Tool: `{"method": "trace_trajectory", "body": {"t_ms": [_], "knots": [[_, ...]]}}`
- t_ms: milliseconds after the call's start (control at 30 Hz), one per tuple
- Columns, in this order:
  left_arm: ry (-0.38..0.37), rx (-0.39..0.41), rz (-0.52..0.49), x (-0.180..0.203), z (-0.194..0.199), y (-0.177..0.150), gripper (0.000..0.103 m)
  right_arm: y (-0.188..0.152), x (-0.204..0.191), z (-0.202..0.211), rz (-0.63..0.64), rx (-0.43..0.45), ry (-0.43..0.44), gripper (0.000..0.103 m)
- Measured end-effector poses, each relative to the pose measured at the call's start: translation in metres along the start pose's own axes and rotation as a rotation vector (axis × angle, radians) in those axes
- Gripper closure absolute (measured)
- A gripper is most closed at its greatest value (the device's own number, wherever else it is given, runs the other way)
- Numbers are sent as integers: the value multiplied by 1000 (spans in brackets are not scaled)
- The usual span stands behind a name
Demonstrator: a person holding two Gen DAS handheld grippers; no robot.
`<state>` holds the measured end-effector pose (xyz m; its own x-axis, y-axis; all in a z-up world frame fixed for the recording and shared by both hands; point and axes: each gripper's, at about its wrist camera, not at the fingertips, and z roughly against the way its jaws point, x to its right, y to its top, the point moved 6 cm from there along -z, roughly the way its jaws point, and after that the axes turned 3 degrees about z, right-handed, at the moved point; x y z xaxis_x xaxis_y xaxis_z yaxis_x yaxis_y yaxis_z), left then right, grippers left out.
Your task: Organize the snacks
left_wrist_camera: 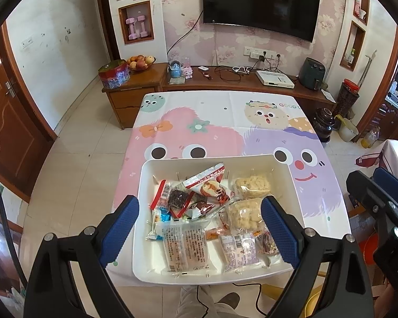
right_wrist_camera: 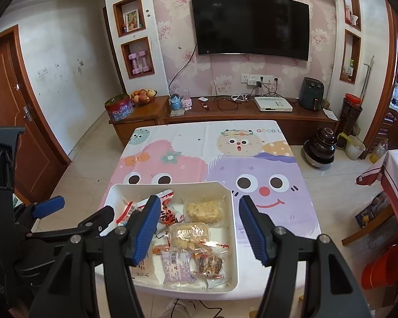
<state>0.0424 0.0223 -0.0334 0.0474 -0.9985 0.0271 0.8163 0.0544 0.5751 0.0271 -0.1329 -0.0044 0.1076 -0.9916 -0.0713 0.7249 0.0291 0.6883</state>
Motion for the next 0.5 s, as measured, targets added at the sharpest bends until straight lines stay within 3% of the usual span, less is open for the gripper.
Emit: {"method": "trace_trajectory", "body": {"t_ms": [500], "knots": [[-4, 4, -5, 5, -2, 3, 10, 0, 0, -3, -4, -11, -1, 41]]}}
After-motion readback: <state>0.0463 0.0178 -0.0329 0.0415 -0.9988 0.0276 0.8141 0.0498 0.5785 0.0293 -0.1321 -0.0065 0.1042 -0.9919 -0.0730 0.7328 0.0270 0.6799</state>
